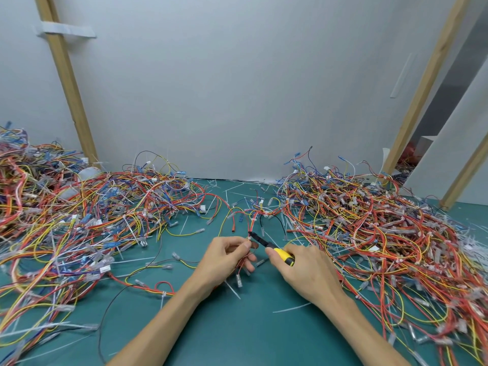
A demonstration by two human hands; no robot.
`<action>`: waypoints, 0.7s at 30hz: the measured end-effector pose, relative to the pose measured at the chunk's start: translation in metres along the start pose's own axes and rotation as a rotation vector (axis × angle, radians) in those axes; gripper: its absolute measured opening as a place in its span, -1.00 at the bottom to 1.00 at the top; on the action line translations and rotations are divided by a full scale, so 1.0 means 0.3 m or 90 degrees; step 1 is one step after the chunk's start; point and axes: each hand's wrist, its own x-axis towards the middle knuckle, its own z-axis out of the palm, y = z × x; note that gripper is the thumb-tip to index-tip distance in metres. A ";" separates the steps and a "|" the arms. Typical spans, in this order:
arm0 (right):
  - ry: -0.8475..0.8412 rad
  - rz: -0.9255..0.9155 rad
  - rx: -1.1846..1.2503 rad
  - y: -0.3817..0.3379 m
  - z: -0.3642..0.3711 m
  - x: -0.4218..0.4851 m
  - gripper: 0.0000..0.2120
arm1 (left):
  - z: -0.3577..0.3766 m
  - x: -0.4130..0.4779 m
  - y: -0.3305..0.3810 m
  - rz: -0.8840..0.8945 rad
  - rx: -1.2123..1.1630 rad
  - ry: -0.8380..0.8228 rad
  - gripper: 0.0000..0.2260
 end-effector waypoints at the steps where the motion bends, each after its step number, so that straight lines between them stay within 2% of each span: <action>1: 0.005 0.010 0.020 -0.007 0.000 -0.004 -0.32 | 0.002 0.002 -0.006 0.009 0.014 0.013 -0.82; 3: -0.005 0.036 0.148 -0.030 -0.005 -0.009 -0.32 | 0.008 0.004 -0.017 0.030 0.057 0.046 -0.84; 6: -0.127 0.140 0.622 -0.080 -0.026 -0.015 -0.38 | 0.009 0.003 -0.018 0.076 0.111 0.104 -0.87; 8: -0.193 0.175 0.791 -0.109 -0.021 -0.026 -0.46 | 0.008 0.002 -0.011 0.101 0.096 0.148 -0.92; 12: -0.221 0.205 0.908 -0.138 -0.002 -0.044 -0.52 | 0.011 -0.002 0.000 0.157 0.137 0.200 -0.90; 17: -0.294 0.210 0.990 -0.115 -0.013 -0.034 -0.45 | 0.026 -0.005 0.013 0.178 0.138 0.148 -0.83; 21: -0.326 0.238 1.017 -0.100 -0.011 -0.023 -0.43 | 0.019 -0.005 0.021 0.232 0.206 0.095 -0.77</action>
